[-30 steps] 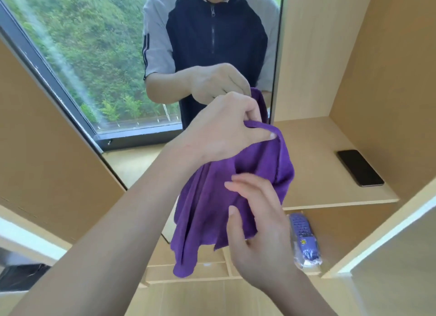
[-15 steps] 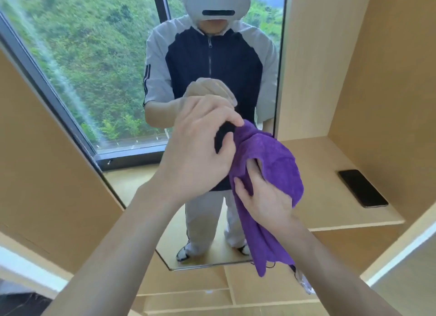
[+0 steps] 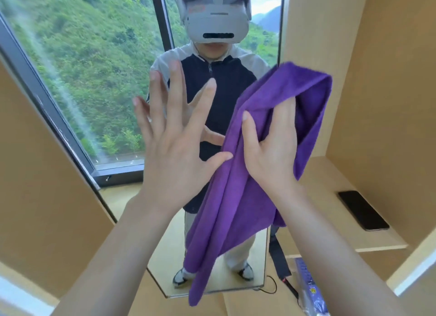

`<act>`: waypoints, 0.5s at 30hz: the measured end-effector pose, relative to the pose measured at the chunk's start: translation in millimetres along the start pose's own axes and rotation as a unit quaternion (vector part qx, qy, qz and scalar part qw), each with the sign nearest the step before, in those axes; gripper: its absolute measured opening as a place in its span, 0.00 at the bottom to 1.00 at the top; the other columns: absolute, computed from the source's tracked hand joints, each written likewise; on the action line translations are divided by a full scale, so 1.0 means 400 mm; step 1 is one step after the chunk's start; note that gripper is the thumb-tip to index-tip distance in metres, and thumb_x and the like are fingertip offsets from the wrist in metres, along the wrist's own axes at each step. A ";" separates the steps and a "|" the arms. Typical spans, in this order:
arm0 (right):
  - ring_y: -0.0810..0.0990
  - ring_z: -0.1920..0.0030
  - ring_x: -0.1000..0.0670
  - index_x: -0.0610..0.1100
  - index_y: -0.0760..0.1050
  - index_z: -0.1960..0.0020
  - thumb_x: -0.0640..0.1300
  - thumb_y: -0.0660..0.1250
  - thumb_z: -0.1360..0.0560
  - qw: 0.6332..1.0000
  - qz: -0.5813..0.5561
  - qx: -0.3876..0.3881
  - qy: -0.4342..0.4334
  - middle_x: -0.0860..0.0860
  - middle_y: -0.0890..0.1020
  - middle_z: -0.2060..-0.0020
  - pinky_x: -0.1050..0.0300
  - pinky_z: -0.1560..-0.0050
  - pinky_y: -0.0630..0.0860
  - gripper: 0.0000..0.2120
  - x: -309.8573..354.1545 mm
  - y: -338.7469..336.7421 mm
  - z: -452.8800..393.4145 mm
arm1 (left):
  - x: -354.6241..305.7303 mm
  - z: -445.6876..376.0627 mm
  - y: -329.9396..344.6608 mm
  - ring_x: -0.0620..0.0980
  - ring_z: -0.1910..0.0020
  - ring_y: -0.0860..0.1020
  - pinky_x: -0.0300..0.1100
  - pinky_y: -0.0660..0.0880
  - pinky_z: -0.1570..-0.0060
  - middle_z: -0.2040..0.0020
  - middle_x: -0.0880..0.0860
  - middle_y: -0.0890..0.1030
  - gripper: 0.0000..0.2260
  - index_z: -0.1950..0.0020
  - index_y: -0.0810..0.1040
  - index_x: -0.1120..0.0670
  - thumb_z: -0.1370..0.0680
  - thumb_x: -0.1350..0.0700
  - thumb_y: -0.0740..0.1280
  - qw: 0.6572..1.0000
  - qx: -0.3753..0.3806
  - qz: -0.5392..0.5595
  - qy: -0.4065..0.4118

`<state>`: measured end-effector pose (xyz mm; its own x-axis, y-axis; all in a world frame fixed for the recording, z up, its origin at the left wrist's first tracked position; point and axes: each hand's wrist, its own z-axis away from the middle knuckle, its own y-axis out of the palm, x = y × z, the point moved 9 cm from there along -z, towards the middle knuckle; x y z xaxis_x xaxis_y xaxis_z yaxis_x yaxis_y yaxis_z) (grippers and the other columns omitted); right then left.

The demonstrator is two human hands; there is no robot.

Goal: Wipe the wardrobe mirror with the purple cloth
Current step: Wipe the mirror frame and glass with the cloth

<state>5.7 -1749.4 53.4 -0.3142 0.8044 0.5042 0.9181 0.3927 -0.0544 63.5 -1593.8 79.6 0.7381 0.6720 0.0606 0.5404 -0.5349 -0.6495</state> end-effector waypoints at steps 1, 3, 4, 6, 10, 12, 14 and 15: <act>0.76 0.42 0.47 0.37 0.71 0.40 0.43 0.64 0.20 1.000 -0.005 0.005 0.015 0.45 0.76 0.44 0.51 0.40 0.73 0.12 -0.024 0.001 0.042 | 0.001 0.003 0.004 0.65 0.20 0.39 0.70 0.42 0.27 0.18 0.61 0.42 0.48 0.18 0.52 0.45 0.30 0.34 0.73 1.000 0.004 -0.005 0.007; 0.77 0.49 0.48 0.42 0.69 0.44 0.46 0.62 0.19 0.998 0.012 0.030 0.051 0.48 0.75 0.50 0.47 0.46 0.75 0.08 -0.079 0.009 0.138 | 0.005 0.004 0.007 0.65 0.20 0.38 0.70 0.42 0.26 0.18 0.61 0.41 0.49 0.18 0.51 0.45 0.31 0.34 0.73 1.000 0.008 -0.010 0.011; 0.76 0.52 0.49 0.46 0.67 0.45 0.48 0.60 0.19 0.996 0.027 0.044 0.070 0.49 0.75 0.52 0.46 0.48 0.76 0.07 -0.106 0.014 0.183 | 0.006 0.002 0.009 0.65 0.20 0.39 0.70 0.42 0.26 0.18 0.61 0.42 0.49 0.18 0.51 0.45 0.31 0.34 0.73 1.000 0.006 -0.011 0.009; 0.75 0.54 0.52 0.51 0.64 0.47 0.52 0.58 0.20 0.991 0.060 0.067 0.098 0.54 0.72 0.54 0.50 0.52 0.78 0.06 -0.145 0.023 0.247 | 0.003 -0.002 0.011 0.65 0.20 0.39 0.70 0.41 0.26 0.18 0.61 0.42 0.47 0.18 0.52 0.45 0.30 0.35 0.72 1.000 -0.004 -0.010 -0.004; 0.72 0.55 0.57 0.52 0.64 0.48 0.51 0.60 0.20 0.991 0.054 0.093 0.076 0.56 0.70 0.54 0.61 0.55 0.73 0.06 -0.136 0.026 0.223 | -0.006 -0.006 0.015 0.64 0.20 0.40 0.70 0.41 0.27 0.18 0.60 0.43 0.39 0.18 0.55 0.46 0.25 0.40 0.69 0.999 -0.030 0.001 -0.026; 0.72 0.54 0.57 0.49 0.66 0.47 0.46 0.63 0.19 0.995 0.035 0.090 0.037 0.55 0.70 0.53 0.64 0.54 0.71 0.06 -0.098 0.019 0.145 | -0.006 -0.006 0.010 0.63 0.19 0.41 0.69 0.42 0.26 0.18 0.60 0.45 0.37 0.19 0.57 0.46 0.25 0.42 0.69 0.999 -0.038 0.003 -0.030; 0.73 0.53 0.53 0.45 0.67 0.45 0.46 0.62 0.19 0.996 0.011 0.086 0.001 0.53 0.72 0.52 0.60 0.52 0.72 0.06 -0.054 0.011 0.036 | -0.006 -0.006 -0.004 0.63 0.19 0.44 0.68 0.44 0.25 0.17 0.58 0.48 0.35 0.20 0.61 0.46 0.25 0.45 0.69 0.998 -0.047 0.008 -0.038; 0.74 0.53 0.52 0.45 0.67 0.45 0.46 0.61 0.18 0.996 -0.003 0.083 -0.011 0.53 0.73 0.52 0.58 0.51 0.73 0.06 -0.030 0.008 -0.026 | -0.004 -0.008 -0.016 0.62 0.19 0.47 0.67 0.47 0.26 0.18 0.57 0.51 0.33 0.21 0.63 0.47 0.25 0.47 0.69 0.997 -0.058 0.012 -0.045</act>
<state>14.7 -1762.4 56.1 -0.3261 0.8108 0.4861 0.8640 0.4642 -0.1947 60.1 -1592.9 86.1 0.7145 0.6992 -0.0254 0.5701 -0.6029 -0.5581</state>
